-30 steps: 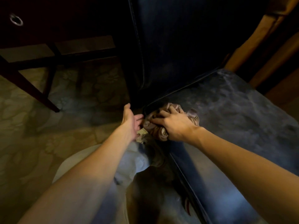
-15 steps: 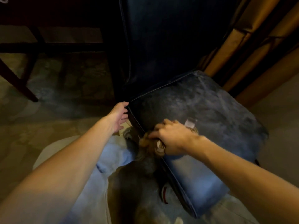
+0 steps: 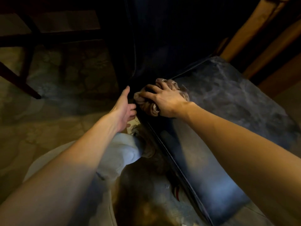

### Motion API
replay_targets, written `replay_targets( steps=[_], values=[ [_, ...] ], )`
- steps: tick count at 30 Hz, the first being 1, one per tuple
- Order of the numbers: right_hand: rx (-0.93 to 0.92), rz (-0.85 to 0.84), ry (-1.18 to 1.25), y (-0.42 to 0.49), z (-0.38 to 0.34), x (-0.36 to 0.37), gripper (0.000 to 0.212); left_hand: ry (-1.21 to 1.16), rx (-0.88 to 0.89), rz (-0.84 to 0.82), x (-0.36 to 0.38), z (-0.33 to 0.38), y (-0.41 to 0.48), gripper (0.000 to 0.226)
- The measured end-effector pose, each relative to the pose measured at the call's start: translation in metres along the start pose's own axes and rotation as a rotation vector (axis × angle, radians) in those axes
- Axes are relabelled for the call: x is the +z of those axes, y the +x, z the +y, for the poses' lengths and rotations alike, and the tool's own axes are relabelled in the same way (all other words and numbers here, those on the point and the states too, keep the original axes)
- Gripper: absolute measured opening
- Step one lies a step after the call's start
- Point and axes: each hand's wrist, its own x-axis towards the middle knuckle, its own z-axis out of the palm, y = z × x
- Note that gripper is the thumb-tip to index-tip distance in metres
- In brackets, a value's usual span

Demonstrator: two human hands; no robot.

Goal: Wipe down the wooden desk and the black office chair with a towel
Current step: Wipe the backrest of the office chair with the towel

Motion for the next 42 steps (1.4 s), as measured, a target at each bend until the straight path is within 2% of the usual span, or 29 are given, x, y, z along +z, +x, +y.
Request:
replay_targets(
  steps=[3,6,9,12,14,17,21,24,31,35,38,42],
  values=[
    [0.049,-0.034,0.060,0.002,0.009,0.004,0.076,-0.038,0.035,-0.052,-0.009,0.017,0.002,0.115],
    [0.078,-0.046,0.049,-0.015,0.010,0.002,0.083,-0.097,0.087,-0.074,-0.009,0.031,0.005,0.105],
    [0.041,-0.075,0.055,-0.054,0.002,0.010,0.086,-0.072,0.146,0.013,0.012,0.030,-0.004,0.092],
    [0.000,-0.111,0.065,-0.107,-0.014,0.017,0.083,0.040,0.193,0.109,0.034,0.010,-0.019,0.061],
    [-0.037,-0.172,0.070,-0.138,-0.025,0.018,0.078,0.101,0.191,0.171,0.041,-0.008,-0.026,0.050],
    [-0.068,-0.194,0.124,-0.176,-0.036,0.021,0.072,0.181,0.189,0.230,0.049,-0.031,-0.038,0.051],
    [0.103,-0.120,0.293,-0.189,-0.030,0.016,0.067,0.310,0.192,0.235,0.057,-0.048,-0.047,0.047],
    [0.159,-0.024,0.227,-0.194,-0.027,0.018,0.072,0.344,0.198,0.241,0.057,-0.051,-0.046,0.047],
    [0.317,0.342,0.251,-0.163,-0.006,0.011,0.070,0.370,0.215,0.136,0.055,-0.051,-0.029,0.066],
    [0.365,0.481,0.215,-0.106,0.001,-0.005,0.069,0.359,0.217,0.151,0.056,-0.049,-0.013,0.064],
    [0.358,0.468,0.122,-0.063,0.008,-0.016,0.077,0.310,0.203,0.155,0.051,-0.045,0.001,0.055],
    [0.423,0.237,0.137,-0.013,0.020,-0.004,0.102,0.242,0.220,0.141,0.045,-0.043,0.016,0.047]
  ],
)
